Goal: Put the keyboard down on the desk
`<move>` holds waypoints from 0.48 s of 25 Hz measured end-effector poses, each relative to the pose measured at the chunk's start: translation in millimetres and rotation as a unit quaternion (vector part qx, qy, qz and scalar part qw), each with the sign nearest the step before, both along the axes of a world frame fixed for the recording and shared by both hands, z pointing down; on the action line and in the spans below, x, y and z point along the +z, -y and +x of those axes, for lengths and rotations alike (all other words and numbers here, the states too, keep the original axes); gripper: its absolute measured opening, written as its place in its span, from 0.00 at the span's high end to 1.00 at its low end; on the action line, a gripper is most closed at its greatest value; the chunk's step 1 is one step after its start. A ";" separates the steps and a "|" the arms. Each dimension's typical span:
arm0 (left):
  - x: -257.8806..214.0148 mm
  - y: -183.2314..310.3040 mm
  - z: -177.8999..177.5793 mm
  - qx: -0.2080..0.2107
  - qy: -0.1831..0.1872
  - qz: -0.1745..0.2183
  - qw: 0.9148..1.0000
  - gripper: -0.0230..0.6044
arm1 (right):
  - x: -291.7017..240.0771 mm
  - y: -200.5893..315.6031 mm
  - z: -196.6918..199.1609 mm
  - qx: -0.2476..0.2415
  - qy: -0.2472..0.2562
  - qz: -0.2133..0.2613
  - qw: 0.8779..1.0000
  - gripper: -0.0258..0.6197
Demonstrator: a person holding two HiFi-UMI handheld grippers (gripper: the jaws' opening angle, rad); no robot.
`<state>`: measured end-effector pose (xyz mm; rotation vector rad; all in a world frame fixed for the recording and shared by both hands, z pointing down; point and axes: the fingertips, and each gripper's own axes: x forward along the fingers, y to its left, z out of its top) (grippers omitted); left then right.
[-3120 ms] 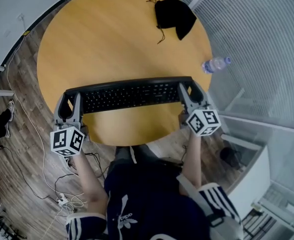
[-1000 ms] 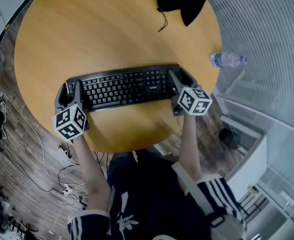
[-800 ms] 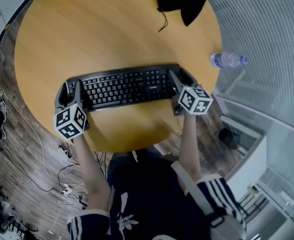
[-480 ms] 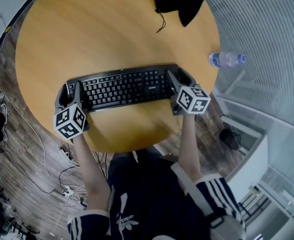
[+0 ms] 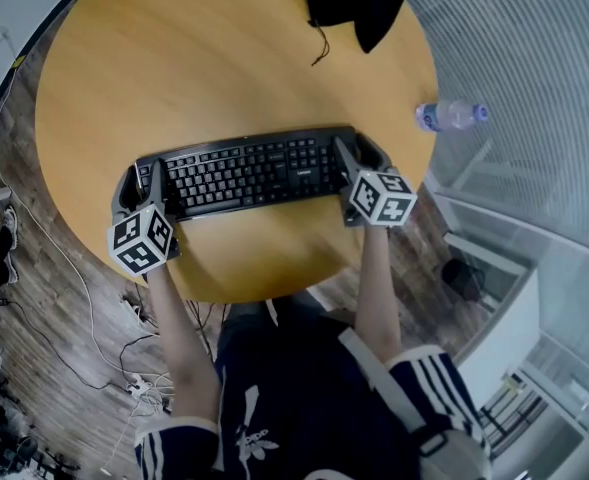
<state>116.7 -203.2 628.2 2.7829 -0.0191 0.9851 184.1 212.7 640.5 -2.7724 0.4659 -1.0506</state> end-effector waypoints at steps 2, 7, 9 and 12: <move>-10.9 2.3 0.4 0.008 -0.014 0.030 0.999 0.64 | -6.6 -4.8 0.0 0.005 -0.022 -0.028 0.999 0.65; -61.3 -11.6 9.6 0.037 -0.073 0.062 0.995 0.65 | -47.7 11.6 1.4 -0.007 -0.091 -0.036 0.995 0.73; -85.4 -22.2 12.6 0.042 -0.100 0.063 0.992 0.72 | -68.0 22.1 1.6 -0.008 -0.121 -0.034 0.992 0.84; -123.3 -36.2 16.6 0.045 -0.148 0.078 0.985 0.89 | -99.9 43.3 1.8 -0.014 -0.156 -0.012 0.988 0.91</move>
